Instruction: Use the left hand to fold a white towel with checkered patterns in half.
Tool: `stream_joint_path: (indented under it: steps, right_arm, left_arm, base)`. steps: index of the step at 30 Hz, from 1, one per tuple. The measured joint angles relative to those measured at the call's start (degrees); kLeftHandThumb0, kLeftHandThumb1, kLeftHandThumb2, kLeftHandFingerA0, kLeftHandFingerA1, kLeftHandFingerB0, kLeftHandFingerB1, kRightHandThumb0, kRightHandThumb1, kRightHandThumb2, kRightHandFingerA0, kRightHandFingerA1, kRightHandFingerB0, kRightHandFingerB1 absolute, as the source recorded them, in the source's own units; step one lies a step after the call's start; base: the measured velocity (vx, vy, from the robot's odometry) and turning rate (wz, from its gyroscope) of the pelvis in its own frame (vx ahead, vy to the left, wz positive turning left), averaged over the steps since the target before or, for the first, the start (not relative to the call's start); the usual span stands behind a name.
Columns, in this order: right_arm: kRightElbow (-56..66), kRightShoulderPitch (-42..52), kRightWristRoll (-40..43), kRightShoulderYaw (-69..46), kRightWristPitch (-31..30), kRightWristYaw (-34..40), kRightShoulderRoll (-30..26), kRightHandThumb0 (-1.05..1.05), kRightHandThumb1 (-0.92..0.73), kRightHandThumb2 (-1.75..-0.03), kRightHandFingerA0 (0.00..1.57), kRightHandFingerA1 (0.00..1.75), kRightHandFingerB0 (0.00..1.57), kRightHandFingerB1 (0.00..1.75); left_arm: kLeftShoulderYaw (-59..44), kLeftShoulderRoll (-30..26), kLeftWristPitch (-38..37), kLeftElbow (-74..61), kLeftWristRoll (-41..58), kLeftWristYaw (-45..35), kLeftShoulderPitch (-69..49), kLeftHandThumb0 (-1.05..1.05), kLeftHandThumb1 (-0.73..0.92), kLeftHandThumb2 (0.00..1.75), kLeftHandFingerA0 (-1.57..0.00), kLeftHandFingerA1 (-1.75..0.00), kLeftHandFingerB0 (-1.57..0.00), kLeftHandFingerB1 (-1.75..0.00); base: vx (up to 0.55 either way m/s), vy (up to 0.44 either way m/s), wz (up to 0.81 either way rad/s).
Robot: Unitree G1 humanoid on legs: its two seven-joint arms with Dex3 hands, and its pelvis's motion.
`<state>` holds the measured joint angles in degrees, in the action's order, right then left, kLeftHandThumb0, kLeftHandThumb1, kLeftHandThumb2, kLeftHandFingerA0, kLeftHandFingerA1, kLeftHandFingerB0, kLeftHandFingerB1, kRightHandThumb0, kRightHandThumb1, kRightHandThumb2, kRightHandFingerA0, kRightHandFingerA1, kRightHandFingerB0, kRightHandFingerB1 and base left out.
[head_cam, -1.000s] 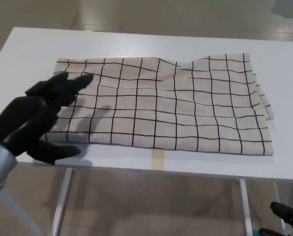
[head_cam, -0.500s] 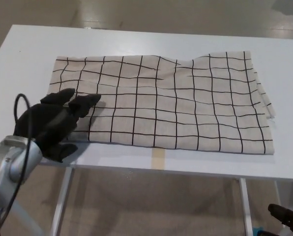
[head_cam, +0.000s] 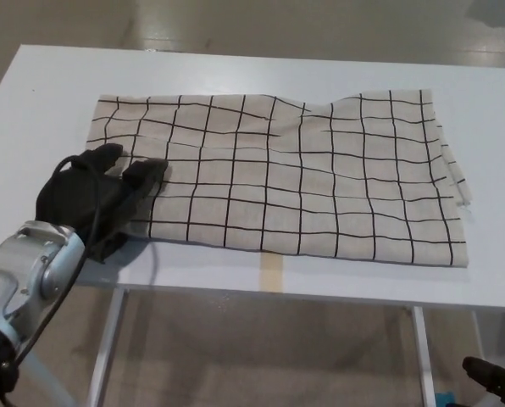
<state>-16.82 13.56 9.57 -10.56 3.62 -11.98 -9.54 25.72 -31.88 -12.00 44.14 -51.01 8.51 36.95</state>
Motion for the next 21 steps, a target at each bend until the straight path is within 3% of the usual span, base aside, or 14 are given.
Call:
stream_joint_path:
  steps: [4, 5, 6, 7, 8, 9, 10, 11, 12, 13, 14, 15, 21]
  right_arm:
    - [0.1, 0.0, 0.0, 0.0, 0.0, 0.0, 0.0, -0.38, -0.38, -0.73, 0.53, 0.61, 0.42, 0.52]
    - [0.4, 0.1, 0.1, 0.0, 0.0, 0.0, 0.0, -0.39, -0.38, -0.73, 0.53, 0.61, 0.42, 0.52]
    - [0.5, 0.2, 0.1, -0.1, 0.0, 0.0, 0.0, -0.39, -0.38, -0.73, 0.53, 0.61, 0.42, 0.52]
    - [0.6, 0.3, 0.1, -0.1, 0.0, 0.0, 0.0, -0.39, -0.38, -0.73, 0.53, 0.61, 0.42, 0.52]
    - [0.7, 0.3, 0.1, -0.1, 0.0, -0.1, 0.1, -0.4, -0.38, -0.73, 0.53, 0.61, 0.43, 0.53]
    - [0.8, 0.3, 0.1, -0.1, 0.0, -0.1, 0.1, -0.4, -0.38, -0.73, 0.53, 0.61, 0.43, 0.53]
    - [0.8, 0.3, 0.1, -0.1, 0.0, -0.1, 0.1, -0.4, -0.38, -0.73, 0.53, 0.61, 0.43, 0.53]
    - [0.9, 0.4, 0.1, -0.1, 0.0, -0.1, 0.1, -0.4, -0.38, -0.73, 0.53, 0.61, 0.44, 0.53]
    - [0.9, 0.5, 0.1, 0.0, 0.0, -0.1, 0.1, -0.4, -0.38, -0.73, 0.53, 0.61, 0.44, 0.53]
    - [0.9, 0.5, 0.1, 0.0, 0.0, -0.1, 0.1, -0.39, -0.38, -0.73, 0.53, 0.61, 0.44, 0.53]
    - [0.9, 0.6, 0.1, 0.0, 0.0, 0.0, 0.2, -0.39, -0.38, -0.73, 0.53, 0.61, 0.44, 0.53]
    - [0.9, 0.6, 0.0, 0.0, 0.0, 0.0, 0.3, -0.31, -0.49, -0.55, 0.57, 0.52, 0.5, 0.43]
    - [0.9, 0.7, 0.0, 0.0, 0.0, 0.0, 0.3, -0.31, -0.49, -0.55, 0.57, 0.52, 0.51, 0.43]
  left_arm:
    - [0.7, 0.4, 0.5, 0.7, 0.0, 0.9, 0.5, -0.27, 0.52, 0.55, 0.0, -0.08, 0.0, -0.17]
    - [1.2, 0.8, 0.8, 1.5, 0.0, 1.3, 1.0, -0.34, 0.49, 0.67, -0.04, -0.2, -0.04, -0.28]
    - [1.6, 1.1, 1.1, 2.1, -0.1, 1.7, 1.4, -0.34, 0.49, 0.67, -0.04, -0.2, -0.04, -0.28]
    - [2.1, 1.4, 1.4, 2.8, -0.2, 2.1, 1.9, -0.4, 0.51, 0.62, -0.19, -0.32, -0.18, -0.33]
    - [2.7, 1.7, 1.7, 3.6, -0.4, 2.6, 2.6, -0.36, 0.54, 0.56, -0.75, -0.71, -0.72, -0.67]
    - [3.0, 1.8, 2.0, 3.9, -0.5, 2.8, 2.9, -0.36, 0.54, 0.58, -0.79, -1.31, -0.77, -1.24]
    - [3.0, 1.8, 2.0, 3.9, -0.5, 2.8, 2.9, -0.36, 0.54, 0.58, -0.79, -1.31, -0.77, -1.24]
    - [4.2, 2.3, 2.7, 5.3, -1.1, 4.1, 3.8, -0.33, 0.56, 0.56, -0.72, -1.71, -0.74, -1.63]
    - [5.4, 3.0, 3.5, 6.9, -2.0, 5.9, 4.8, -0.33, 0.56, 0.56, -0.72, -1.71, -0.74, -1.63]
    - [5.4, 3.0, 3.5, 6.9, -2.0, 5.9, 4.8, -0.27, 0.61, 0.55, -0.71, -1.75, -0.58, -1.75]
    - [6.7, 3.9, 4.4, 8.8, -2.7, 8.1, 6.1, -0.27, 0.61, 0.55, -0.71, -1.75, -0.58, -1.75]
    - [7.3, 4.3, 4.8, 9.7, -3.0, 9.1, 6.7, -0.19, 0.66, 0.52, -0.65, -1.75, -0.48, -1.75]
    - [9.4, 6.3, 6.3, 14.2, -4.2, 13.2, 9.2, -0.12, 0.68, 0.54, -0.71, -1.75, -0.47, -1.75]
  base:
    - [0.0, 0.0, 0.0]
    - [0.0, 0.0, 0.0]
    - [0.0, 0.0, 0.0]
    - [0.0, 0.0, 0.0]
    - [0.0, 0.0, 0.0]
    - [0.0, 0.0, 0.0]
    - [0.0, 0.0, 0.0]
    - [0.0, 0.0, 0.0]
    - [0.0, 0.0, 0.0]
    - [0.0, 0.0, 0.0]
    - [0.0, 0.0, 0.0]
    - [0.0, 0.0, 0.0]
    - [0.0, 0.0, 0.0]
